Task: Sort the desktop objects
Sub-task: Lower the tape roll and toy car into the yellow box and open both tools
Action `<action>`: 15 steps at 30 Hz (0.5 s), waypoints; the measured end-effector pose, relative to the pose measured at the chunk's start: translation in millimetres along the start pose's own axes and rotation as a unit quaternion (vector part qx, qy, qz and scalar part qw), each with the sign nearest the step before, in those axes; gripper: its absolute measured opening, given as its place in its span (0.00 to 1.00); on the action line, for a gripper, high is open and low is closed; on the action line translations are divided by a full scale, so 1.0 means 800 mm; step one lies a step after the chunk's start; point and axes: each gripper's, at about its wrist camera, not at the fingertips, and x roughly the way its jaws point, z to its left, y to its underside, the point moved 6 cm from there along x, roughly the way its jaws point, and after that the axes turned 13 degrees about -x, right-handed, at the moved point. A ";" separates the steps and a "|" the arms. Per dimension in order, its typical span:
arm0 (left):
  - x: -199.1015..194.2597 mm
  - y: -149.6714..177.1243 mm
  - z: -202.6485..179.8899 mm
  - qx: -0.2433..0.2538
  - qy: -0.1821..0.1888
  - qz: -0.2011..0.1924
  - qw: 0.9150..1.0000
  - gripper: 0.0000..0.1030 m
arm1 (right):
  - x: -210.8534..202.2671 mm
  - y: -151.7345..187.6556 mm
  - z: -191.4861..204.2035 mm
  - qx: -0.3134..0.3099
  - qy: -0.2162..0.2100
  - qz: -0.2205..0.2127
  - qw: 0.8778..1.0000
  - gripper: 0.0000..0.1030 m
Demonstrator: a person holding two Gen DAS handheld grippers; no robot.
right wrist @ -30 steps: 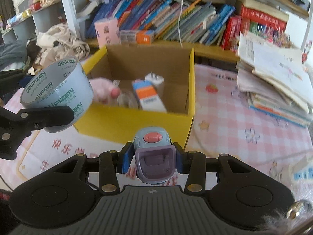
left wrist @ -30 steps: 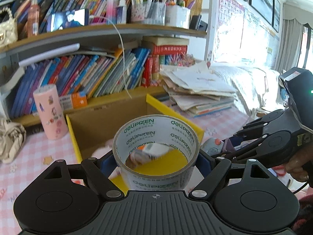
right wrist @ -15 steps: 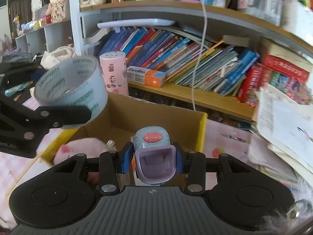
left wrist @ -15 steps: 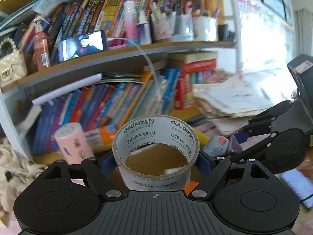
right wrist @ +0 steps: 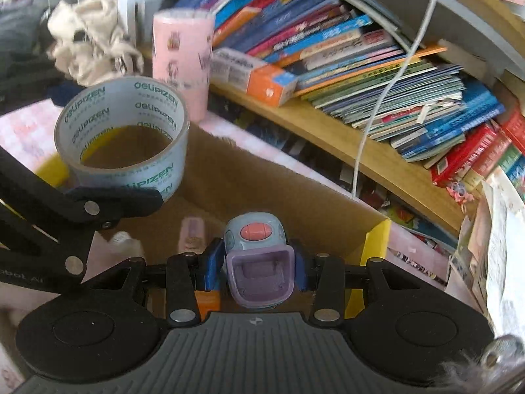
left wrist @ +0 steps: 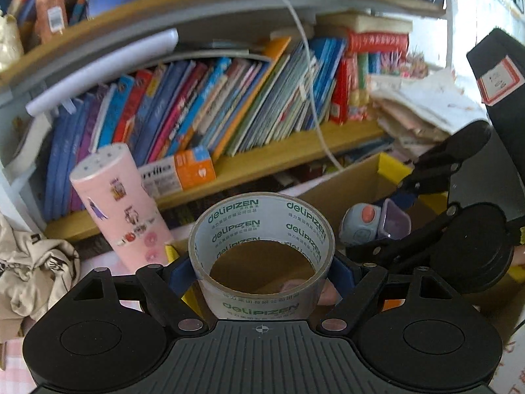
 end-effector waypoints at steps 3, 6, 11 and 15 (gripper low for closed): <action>0.016 0.006 0.004 0.002 -0.006 0.019 1.000 0.81 | 0.013 -0.001 -0.003 -0.015 0.003 0.011 1.000 0.40; 0.021 0.006 0.003 0.009 -0.002 0.033 0.999 0.82 | 0.019 -0.003 -0.008 -0.016 0.003 0.015 1.000 0.40; 0.021 0.010 0.000 0.019 -0.001 0.041 0.999 0.82 | 0.025 -0.002 -0.009 -0.006 0.003 0.018 1.000 0.48; 0.014 0.010 0.000 0.030 -0.009 0.034 0.999 0.86 | 0.018 0.000 -0.009 0.004 0.007 0.009 1.000 0.62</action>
